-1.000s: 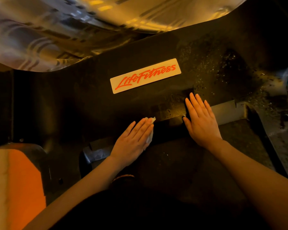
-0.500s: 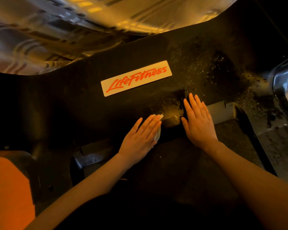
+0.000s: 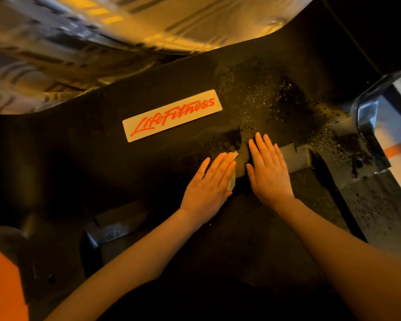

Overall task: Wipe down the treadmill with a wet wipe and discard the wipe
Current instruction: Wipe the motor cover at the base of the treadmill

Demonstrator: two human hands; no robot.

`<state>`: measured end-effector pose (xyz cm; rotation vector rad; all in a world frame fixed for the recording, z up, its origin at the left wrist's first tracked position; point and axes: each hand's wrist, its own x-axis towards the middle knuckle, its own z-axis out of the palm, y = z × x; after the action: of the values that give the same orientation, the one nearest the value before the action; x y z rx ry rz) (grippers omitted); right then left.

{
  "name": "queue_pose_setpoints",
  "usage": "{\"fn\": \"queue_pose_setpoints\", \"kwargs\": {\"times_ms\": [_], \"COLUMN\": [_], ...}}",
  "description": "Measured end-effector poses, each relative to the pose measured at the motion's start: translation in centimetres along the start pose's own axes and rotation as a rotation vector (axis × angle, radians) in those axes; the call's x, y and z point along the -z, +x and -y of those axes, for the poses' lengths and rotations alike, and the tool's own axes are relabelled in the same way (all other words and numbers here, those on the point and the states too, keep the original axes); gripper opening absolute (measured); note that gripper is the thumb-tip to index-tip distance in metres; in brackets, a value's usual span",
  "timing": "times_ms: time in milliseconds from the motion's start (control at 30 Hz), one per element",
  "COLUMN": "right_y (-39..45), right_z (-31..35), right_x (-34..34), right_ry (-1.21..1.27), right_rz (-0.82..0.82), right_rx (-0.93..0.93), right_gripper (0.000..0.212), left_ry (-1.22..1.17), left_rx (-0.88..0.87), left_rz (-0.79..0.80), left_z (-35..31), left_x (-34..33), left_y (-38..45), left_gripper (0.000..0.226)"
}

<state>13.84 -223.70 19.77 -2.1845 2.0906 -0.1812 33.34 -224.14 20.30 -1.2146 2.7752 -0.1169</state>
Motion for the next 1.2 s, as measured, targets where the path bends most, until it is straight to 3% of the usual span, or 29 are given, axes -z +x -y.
{"fn": "queue_pose_setpoints", "kwargs": {"times_ms": [233, 567, 833, 1000, 1200], "right_y": [0.0, 0.1, 2.6, 6.2, 9.5], "right_z": [-0.2, -0.5, -0.3, -0.4, -1.4], "right_x": [0.2, 0.7, 2.1, 2.7, 3.2], "right_ry": [-0.001, 0.01, 0.061, 0.052, -0.009], "right_rz": [0.029, 0.014, -0.023, 0.006, 0.044], "right_rx": [0.007, 0.032, -0.028, -0.096, -0.038], "right_gripper": [0.059, 0.055, 0.055, 0.062, 0.057], "left_ry": [-0.015, -0.117, -0.069, -0.077, -0.091], "left_rx": [0.016, 0.08, -0.151, 0.002, 0.105], "left_rz": [0.057, 0.104, 0.144, 0.159, 0.201], "left_z": [0.0, 2.1, 4.0, 6.2, 8.3], "left_x": [-0.2, 2.1, 2.2, 3.2, 4.0], "left_y": [-0.9, 6.2, 6.2, 11.4, 15.9], "left_gripper": [0.08, 0.072, 0.069, 0.07, 0.069]}}
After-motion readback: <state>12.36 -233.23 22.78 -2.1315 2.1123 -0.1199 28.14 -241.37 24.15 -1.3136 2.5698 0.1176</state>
